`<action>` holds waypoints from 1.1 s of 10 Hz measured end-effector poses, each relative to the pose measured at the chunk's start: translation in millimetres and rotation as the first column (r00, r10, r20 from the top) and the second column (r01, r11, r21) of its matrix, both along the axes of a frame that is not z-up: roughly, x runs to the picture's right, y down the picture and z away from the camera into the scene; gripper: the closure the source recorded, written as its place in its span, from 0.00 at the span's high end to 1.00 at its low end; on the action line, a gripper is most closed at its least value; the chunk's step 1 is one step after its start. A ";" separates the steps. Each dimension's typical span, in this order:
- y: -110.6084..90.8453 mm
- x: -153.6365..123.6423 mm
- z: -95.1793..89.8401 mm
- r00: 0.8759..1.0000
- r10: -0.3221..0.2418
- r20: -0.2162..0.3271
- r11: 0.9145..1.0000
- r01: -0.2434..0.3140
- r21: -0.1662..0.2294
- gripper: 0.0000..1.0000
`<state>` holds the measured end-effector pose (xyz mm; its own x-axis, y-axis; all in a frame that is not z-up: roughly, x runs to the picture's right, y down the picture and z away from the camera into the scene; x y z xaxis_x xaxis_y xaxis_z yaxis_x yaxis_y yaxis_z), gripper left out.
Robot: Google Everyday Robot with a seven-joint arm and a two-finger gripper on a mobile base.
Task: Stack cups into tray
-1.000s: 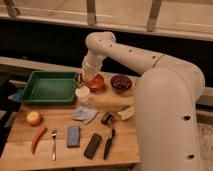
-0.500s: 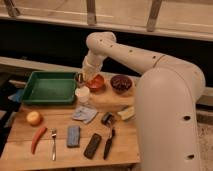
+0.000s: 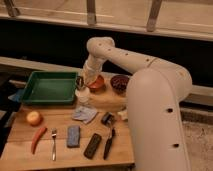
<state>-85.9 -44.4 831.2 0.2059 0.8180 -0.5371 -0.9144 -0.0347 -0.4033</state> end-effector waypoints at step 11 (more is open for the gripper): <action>27.4 -7.9 37.0 1.000 0.026 -0.010 0.995 -0.027 -0.096 0.76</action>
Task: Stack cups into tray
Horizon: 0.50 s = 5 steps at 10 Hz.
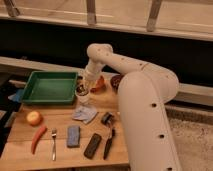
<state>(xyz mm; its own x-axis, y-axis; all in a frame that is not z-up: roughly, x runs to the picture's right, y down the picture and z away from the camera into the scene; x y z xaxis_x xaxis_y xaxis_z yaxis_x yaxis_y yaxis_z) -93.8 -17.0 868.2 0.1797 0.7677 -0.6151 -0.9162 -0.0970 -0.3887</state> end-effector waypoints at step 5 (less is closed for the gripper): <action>4.0 -6.1 1.2 1.000 -0.008 0.017 1.000 0.008 -0.011 0.76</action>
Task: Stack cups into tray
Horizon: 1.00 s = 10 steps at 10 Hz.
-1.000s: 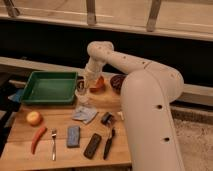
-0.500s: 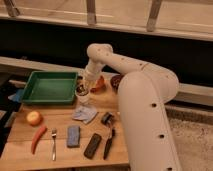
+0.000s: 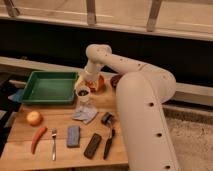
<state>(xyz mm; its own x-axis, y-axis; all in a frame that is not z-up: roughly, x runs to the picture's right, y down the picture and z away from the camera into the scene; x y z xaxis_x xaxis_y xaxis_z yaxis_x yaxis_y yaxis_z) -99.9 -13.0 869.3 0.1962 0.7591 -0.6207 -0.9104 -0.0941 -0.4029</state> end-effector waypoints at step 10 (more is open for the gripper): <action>27.1 20.0 28.2 0.996 0.073 -0.047 0.995 -0.076 -0.068 0.76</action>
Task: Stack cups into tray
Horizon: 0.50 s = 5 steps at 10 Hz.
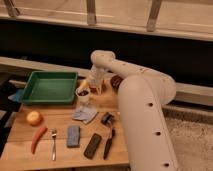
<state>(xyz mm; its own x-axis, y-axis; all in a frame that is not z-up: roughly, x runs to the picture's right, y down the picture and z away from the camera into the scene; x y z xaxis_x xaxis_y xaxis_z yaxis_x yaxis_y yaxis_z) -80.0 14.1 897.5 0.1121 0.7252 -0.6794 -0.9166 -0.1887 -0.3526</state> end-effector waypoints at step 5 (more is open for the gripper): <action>-4.2 -3.7 3.4 1.000 0.018 0.005 1.000 -0.018 0.010 0.33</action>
<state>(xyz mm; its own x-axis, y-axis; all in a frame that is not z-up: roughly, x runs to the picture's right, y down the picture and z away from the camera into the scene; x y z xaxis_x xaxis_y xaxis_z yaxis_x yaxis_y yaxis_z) -83.7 9.9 901.0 0.1016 0.7341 -0.6714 -0.9114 -0.2019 -0.3587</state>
